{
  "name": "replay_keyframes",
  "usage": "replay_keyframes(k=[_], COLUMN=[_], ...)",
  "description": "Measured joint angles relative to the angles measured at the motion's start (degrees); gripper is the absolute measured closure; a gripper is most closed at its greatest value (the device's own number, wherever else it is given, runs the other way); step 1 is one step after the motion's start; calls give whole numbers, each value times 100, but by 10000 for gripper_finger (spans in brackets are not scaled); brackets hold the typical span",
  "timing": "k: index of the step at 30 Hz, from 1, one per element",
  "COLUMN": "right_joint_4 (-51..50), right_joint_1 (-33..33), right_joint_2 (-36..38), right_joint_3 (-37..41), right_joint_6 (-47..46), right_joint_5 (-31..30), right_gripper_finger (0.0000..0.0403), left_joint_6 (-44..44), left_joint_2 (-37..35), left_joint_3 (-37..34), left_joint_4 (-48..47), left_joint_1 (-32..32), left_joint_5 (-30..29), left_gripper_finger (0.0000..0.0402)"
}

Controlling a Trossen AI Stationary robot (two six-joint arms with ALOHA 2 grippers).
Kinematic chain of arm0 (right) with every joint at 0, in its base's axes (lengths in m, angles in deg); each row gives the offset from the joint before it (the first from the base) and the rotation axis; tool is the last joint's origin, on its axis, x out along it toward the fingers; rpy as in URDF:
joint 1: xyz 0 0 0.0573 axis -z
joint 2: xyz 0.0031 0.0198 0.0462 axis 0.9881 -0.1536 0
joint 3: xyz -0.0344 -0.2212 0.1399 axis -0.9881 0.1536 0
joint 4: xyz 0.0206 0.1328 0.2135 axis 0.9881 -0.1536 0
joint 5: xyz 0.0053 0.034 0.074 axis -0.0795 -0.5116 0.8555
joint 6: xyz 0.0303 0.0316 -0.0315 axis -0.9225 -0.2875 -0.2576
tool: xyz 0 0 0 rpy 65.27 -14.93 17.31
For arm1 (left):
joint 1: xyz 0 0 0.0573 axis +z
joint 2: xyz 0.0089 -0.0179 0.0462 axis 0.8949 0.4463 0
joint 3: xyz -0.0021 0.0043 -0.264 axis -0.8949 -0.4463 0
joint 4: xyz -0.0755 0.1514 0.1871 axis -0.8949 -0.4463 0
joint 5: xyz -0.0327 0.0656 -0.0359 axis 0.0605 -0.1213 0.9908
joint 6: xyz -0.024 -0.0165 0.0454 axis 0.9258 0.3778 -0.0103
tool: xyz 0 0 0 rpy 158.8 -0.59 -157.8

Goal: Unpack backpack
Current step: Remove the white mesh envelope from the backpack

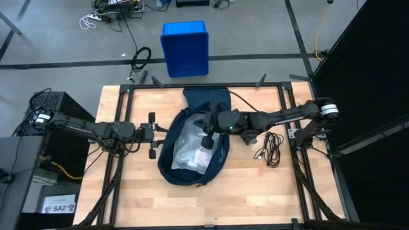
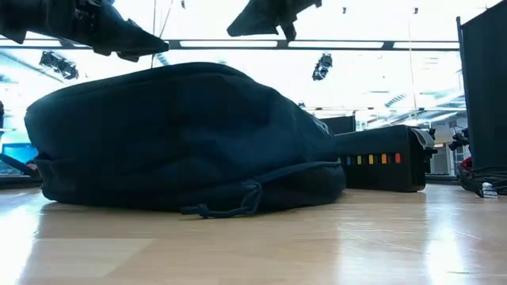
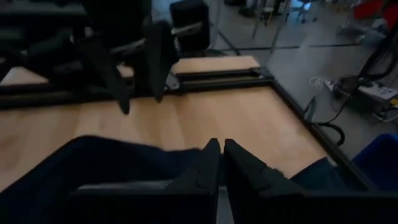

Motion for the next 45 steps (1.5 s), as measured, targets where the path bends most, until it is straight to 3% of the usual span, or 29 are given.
replay_keyframes(k=[7, 10, 14, 18, 21, 28, 33, 37, 40, 45], right_joint_4=[13, 240, 879, 674, 118, -1623, -2100, -2243, -2258, -2235], right_joint_1=[-107, -129, -281, -570, -678, -575, -444, -413, -405, -389], right_joint_2=[-784, -1239, -1747, -2194, -2593, -3568, -3781, -3781, -3783, -3771], right_joint_3=[-4, -4, -46, -617, -1195, -2353, -2585, -2579, -2575, -2575], right_joint_6=[-59, -61, 21, 366, 483, 146, -157, -260, -298, -329], right_joint_5=[1012, 1346, 1738, 1376, 910, 523, 494, 500, 469, 608], right_gripper_finger=[372, 321, 219, 118, 67, 29, 38, 90, 176, 365], left_joint_6=[17, 17, 17, -27, -76, -9, -4, -2, 0, 0], left_joint_2=[55, 85, 83, 83, 83, 82, 83, 83, 83, 82], left_joint_3=[0, 0, 0, 0, 0, 0, 0, 0, 0, 0], left_joint_4=[-53, -59, -55, -61, -61, -86, -127, -191, -208, -208], left_joint_1=[0, 0, 0, 0, 0, 0, 0, 0, 0, 0], left_joint_5=[56, 79, 87, 94, 46, 15, 4, 2, 0, -2], left_gripper_finger=[282, 282, 282, 282, 282, 282, 282, 282, 282, 282])
